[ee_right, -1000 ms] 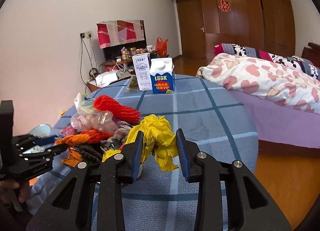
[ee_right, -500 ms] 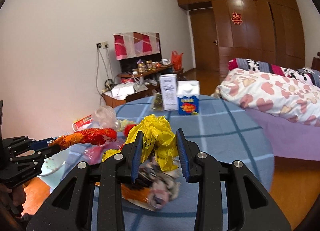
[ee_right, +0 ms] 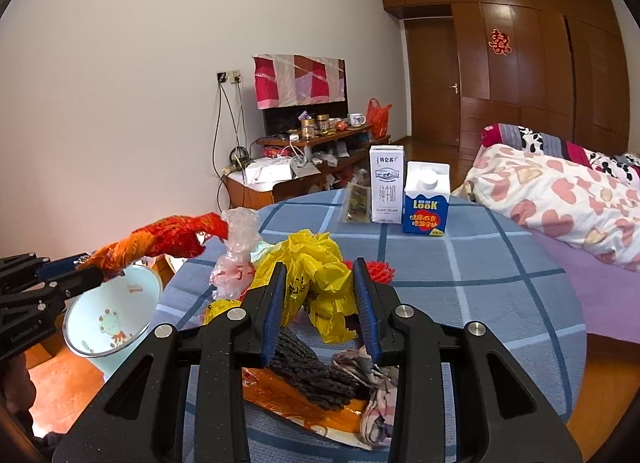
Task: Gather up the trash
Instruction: 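Carry the yellow bag and orange wrapper over the blue bin and release both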
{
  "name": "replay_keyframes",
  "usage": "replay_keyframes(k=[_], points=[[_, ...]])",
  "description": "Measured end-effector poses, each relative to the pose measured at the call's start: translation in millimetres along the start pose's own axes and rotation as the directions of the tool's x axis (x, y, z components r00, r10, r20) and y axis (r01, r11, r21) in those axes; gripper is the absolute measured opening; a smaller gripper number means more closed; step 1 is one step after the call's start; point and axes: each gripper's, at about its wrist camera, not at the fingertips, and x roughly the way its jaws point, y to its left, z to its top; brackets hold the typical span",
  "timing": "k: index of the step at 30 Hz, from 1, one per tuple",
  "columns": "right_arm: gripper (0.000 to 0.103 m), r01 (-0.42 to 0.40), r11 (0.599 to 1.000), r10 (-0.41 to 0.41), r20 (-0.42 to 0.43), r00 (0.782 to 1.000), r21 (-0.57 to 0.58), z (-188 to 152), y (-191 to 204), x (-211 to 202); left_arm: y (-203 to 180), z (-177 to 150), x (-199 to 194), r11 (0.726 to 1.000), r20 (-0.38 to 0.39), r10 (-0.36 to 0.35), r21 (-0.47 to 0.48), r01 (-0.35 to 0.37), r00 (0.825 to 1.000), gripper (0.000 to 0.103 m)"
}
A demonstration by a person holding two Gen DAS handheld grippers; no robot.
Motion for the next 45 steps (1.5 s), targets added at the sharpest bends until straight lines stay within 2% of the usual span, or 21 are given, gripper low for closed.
replay_keyframes(k=[8, 23, 45], points=[[0.034, -0.008, 1.000, 0.008, 0.028, 1.000, -0.001, 7.7, 6.9, -2.0, 17.1, -0.4, -2.5, 0.998, 0.006, 0.050, -0.025, -0.050, 0.999, 0.024], [0.035, -0.116, 0.988, 0.116, -0.010, 0.993, -0.105, 15.7, 79.4, 36.1, 72.2, -20.3, 4.7, 0.982, -0.041, 0.166, -0.082, -0.169, 0.985, 0.024], [0.035, -0.213, 0.956, 0.202, -0.072, 0.977, -0.200, 7.0, 153.4, 75.1, 115.1, -39.7, -3.9, 0.963, -0.074, 0.239, -0.111, -0.246, 0.968, 0.024]])
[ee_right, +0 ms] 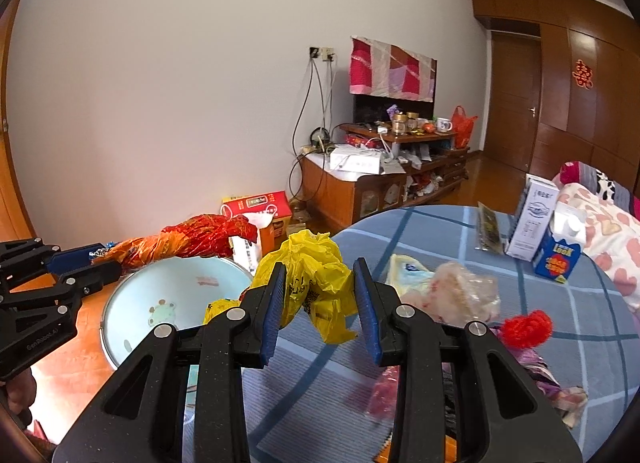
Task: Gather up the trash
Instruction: 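Carry the yellow bag and orange wrapper over the blue bin and release both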
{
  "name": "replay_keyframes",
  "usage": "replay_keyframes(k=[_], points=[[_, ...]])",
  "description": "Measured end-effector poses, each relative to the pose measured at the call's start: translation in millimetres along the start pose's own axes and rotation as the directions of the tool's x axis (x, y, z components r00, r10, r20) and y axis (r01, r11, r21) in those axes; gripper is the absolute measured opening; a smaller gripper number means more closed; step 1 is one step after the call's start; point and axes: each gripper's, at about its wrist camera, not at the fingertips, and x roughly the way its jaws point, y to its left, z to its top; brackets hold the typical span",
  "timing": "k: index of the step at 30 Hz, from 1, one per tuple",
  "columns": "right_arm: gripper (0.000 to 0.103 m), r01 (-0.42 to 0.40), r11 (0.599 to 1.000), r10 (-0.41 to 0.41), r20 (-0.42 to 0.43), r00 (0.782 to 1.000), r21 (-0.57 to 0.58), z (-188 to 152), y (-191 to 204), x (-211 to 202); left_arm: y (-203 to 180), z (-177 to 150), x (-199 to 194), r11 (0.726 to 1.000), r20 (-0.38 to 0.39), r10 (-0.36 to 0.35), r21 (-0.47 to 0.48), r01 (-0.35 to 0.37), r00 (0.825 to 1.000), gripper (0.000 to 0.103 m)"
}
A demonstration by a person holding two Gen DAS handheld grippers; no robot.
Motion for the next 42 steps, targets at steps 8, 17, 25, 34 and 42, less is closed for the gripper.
replay_keyframes(k=[8, 17, 25, 34, 42], points=[[0.035, -0.020, 1.000, 0.019, -0.014, 1.000, -0.024, 0.9, 14.1, 11.7, 11.3, -4.4, 2.2, 0.999, -0.010, 0.030, -0.012, -0.030, 0.999, 0.025], [0.035, -0.041, 0.998, 0.039, -0.039, 0.998, -0.049, -1.0, 29.7, 26.1, 26.5, -10.8, 8.4, 0.998, -0.030, 0.054, -0.031, -0.055, 0.998, 0.025], [0.035, -0.052, 0.996, 0.048, -0.052, 0.997, -0.074, -0.5, 41.8, 31.7, 35.4, -17.5, 16.2, 0.996, -0.055, 0.078, -0.039, -0.080, 0.995, 0.025], [0.035, -0.060, 0.994, 0.054, -0.066, 0.996, -0.090, 0.1, 47.9, 37.5, 41.4, -19.6, 19.5, 0.995, -0.065, 0.083, -0.049, -0.086, 0.994, 0.025], [0.035, -0.064, 0.993, 0.057, -0.070, 0.996, -0.098, -1.0, 50.9, 39.2, 43.2, -19.8, 20.3, 0.995, -0.066, 0.084, -0.052, -0.087, 0.994, 0.025]])
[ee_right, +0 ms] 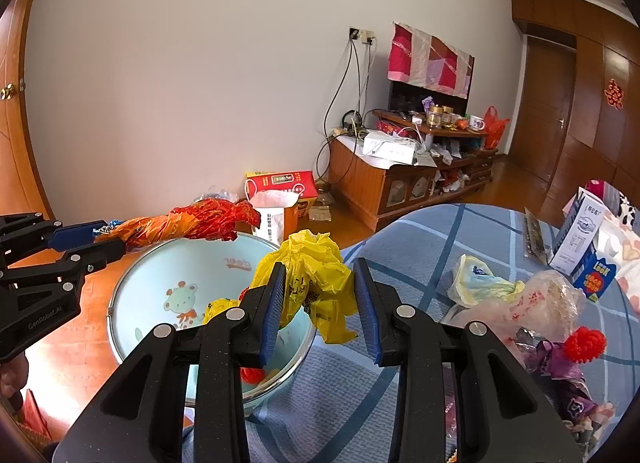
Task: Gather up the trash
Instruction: 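Carry the yellow bag and orange wrapper over the blue bin and release both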
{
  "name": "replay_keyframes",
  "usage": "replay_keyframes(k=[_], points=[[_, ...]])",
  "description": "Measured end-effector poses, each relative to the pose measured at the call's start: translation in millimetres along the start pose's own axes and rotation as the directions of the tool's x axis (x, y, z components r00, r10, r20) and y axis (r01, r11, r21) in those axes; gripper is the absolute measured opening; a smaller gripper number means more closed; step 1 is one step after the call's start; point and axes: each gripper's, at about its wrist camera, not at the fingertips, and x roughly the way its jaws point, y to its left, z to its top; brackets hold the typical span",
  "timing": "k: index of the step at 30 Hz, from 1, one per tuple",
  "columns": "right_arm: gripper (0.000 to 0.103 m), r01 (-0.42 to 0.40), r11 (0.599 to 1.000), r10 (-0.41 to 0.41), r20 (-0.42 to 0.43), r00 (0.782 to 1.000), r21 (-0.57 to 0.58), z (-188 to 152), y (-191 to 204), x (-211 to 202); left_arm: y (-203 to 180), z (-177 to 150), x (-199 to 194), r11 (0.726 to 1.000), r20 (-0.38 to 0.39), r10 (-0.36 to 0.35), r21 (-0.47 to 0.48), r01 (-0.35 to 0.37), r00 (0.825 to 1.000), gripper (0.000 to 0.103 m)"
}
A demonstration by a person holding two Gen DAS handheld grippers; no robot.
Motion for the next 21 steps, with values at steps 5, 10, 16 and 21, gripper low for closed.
replay_keyframes(k=[5, 10, 16, 21], points=[[0.035, 0.000, 1.000, 0.000, -0.002, 1.000, -0.002, 0.6, 0.2, 0.4, -0.2, 2.4, 3.4, 1.000, -0.002, 0.001, -0.004, -0.001, 1.000, 0.025], [0.035, -0.003, 1.000, 0.003, -0.002, 1.000, -0.004, 0.5, 0.8, 0.5, 0.1, 2.4, 3.2, 1.000, -0.002, 0.000, -0.004, -0.001, 1.000, 0.026], [0.058, -0.028, 0.999, 0.028, -0.013, 1.000, -0.026, 1.1, 7.1, 4.5, 1.0, 2.3, 1.7, 1.000, 0.006, 0.012, -0.018, -0.012, 1.000, 0.050], [0.064, -0.025, 0.999, 0.024, -0.030, 0.999, -0.025, -1.7, 5.2, 7.5, -2.7, -0.4, 3.7, 1.000, -0.002, 0.008, -0.014, -0.008, 1.000, 0.056]])
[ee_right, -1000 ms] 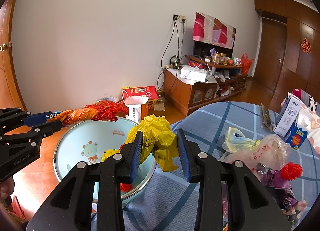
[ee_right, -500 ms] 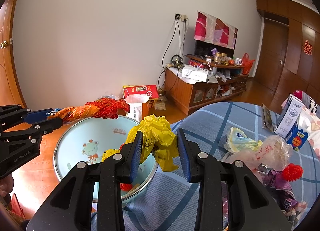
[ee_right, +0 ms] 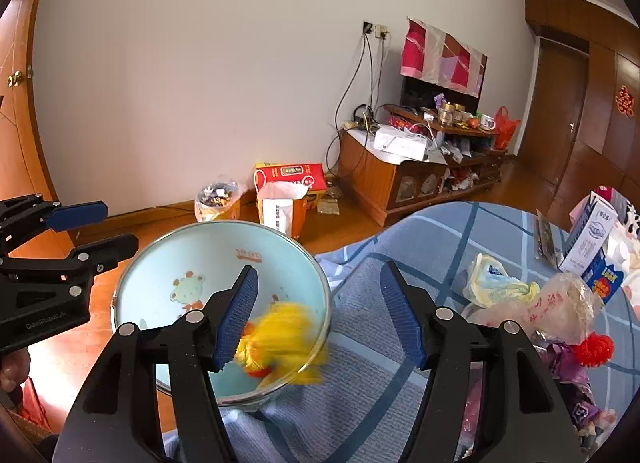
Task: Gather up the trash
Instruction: 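Carry the yellow bag and orange wrapper over the blue bin and release both, then grasp the plaid cloth with the right gripper while the left gripper grasps the pink clear bag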
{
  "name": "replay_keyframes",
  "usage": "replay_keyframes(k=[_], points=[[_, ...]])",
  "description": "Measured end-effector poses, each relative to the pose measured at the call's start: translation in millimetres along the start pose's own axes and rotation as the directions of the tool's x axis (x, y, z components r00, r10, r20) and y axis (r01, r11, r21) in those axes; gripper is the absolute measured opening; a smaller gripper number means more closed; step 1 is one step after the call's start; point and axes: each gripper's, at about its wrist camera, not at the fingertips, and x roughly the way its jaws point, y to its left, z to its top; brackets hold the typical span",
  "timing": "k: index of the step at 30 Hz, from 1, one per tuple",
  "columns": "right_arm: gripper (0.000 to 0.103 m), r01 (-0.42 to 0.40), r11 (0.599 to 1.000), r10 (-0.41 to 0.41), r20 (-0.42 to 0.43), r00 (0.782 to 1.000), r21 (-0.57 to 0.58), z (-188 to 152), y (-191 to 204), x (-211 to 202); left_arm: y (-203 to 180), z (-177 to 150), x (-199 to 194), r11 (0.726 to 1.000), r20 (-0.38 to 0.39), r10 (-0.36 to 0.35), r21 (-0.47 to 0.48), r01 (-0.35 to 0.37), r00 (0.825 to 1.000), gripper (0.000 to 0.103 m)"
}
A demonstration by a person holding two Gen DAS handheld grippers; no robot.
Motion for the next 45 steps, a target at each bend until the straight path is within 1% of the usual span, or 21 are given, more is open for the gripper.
replay_keyframes(k=[4, 6, 8, 12, 15, 17, 23, 26, 30, 34, 38, 40, 42, 44, 45], points=[[0.065, 0.018, 1.000, -0.018, -0.003, 1.000, 0.024, -3.3, -10.3, -4.4, -1.9, -2.0, 1.1, 1.000, -0.006, -0.001, 0.000, 0.001, 1.000, 0.061], [0.069, 0.032, 0.999, -0.032, -0.002, 0.999, 0.030, -7.7, -17.5, -12.2, -3.9, -3.1, 2.1, 1.000, -0.010, -0.002, 0.000, 0.002, 1.000, 0.065], [0.070, 0.051, 0.998, -0.051, -0.001, 0.999, 0.032, -12.8, -23.4, -22.1, -5.1, -3.9, 2.2, 1.000, -0.013, -0.004, 0.001, 0.004, 1.000, 0.068], [0.074, 0.122, 0.990, -0.122, -0.001, 0.993, 0.069, -29.9, -53.9, -52.0, -18.5, -9.0, 5.4, 0.999, -0.027, -0.025, 0.028, 0.025, 0.999, 0.069], [0.075, 0.203, 0.972, -0.202, -0.018, 0.979, 0.114, -50.4, -88.7, -76.0, -37.2, -14.6, 8.4, 0.997, -0.039, -0.045, 0.065, 0.047, 0.998, 0.072], [0.076, 0.244, 0.959, -0.242, -0.032, 0.970, 0.145, -63.6, -108.3, -86.8, -52.3, -18.7, 11.0, 0.993, -0.049, -0.060, 0.095, 0.064, 0.997, 0.072], [0.076, 0.340, 0.911, -0.329, -0.084, 0.941, 0.234, -102.0, -156.1, -110.3, -87.5, -25.4, 18.7, 0.983, -0.071, -0.095, 0.148, 0.105, 0.993, 0.072], [0.076, 0.367, 0.893, -0.355, -0.096, 0.930, 0.261, -112.5, -168.6, -119.1, -108.5, -23.0, 19.4, 0.977, -0.073, -0.126, 0.164, 0.136, 0.989, 0.072], [0.076, 0.402, 0.873, -0.387, -0.110, 0.916, 0.277, -124.4, -181.3, -128.6, -133.1, -15.5, 17.1, 0.969, -0.047, -0.158, 0.186, 0.164, 0.986, 0.072], [0.076, 0.428, 0.856, -0.408, -0.129, 0.904, 0.289, -133.7, -190.3, -131.9, -149.2, -10.8, 22.6, 0.965, -0.051, -0.173, 0.193, 0.180, 0.984, 0.072], [0.075, 0.431, 0.852, -0.405, -0.146, 0.902, 0.299, -141.0, -196.8, -129.5, -160.0, -11.5, 27.5, 0.961, -0.059, -0.179, 0.203, 0.187, 0.982, 0.072], [0.072, 0.423, 0.852, -0.392, -0.162, 0.906, 0.308, -143.5, -200.6, -123.9, -163.5, -11.6, 31.7, 0.961, -0.069, -0.179, 0.199, 0.190, 0.981, 0.072], [0.057, 0.405, 0.858, -0.363, -0.185, 0.913, 0.316, -146.5, -204.3, -117.6, -164.5, -11.3, 33.2, 0.961, -0.073, -0.182, 0.196, 0.193, 0.981, 0.072], [0.051, 0.378, 0.867, -0.329, -0.199, 0.923, 0.325, -147.7, -207.0, -114.1, -166.3, -10.3, 32.5, 0.960, -0.072, -0.188, 0.199, 0.198, 0.980, 0.072], [0.045, 0.369, 0.872, -0.317, -0.202, 0.927, 0.323, -147.5, -206.6, -113.7, -167.4, -9.9, 31.5, 0.959, -0.070, -0.194, 0.198, 0.205, 0.978, 0.072]])
